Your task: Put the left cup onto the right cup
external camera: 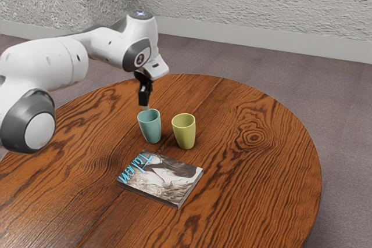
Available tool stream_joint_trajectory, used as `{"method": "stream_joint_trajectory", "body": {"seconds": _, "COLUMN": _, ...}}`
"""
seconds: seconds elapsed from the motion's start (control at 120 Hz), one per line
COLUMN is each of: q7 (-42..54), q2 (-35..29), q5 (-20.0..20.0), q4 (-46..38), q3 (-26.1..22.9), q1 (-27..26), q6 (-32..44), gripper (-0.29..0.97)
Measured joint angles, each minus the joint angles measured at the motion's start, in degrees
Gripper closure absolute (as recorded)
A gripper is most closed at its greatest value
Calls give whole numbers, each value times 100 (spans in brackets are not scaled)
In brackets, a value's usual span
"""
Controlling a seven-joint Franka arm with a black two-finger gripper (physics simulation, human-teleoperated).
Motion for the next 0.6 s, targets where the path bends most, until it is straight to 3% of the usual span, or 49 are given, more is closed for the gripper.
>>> {"method": "stream_joint_trajectory", "body": {"seconds": 0.358, "q7": 176, "q2": 200, "q5": -368, "q4": -189, "q3": 109, "q1": -14, "q6": 90, "gripper": 3}}
{"method": "stream_joint_trajectory", "body": {"seconds": 0.442, "q7": 206, "q2": 227, "q5": -377, "q4": -157, "q3": 113, "q1": -29, "q6": 101, "gripper": 13}}
{"method": "stream_joint_trajectory", "body": {"seconds": 0.6, "q7": 255, "q2": 235, "q5": -393, "q4": -147, "q3": 113, "q1": -40, "q6": 129, "gripper": 47}}
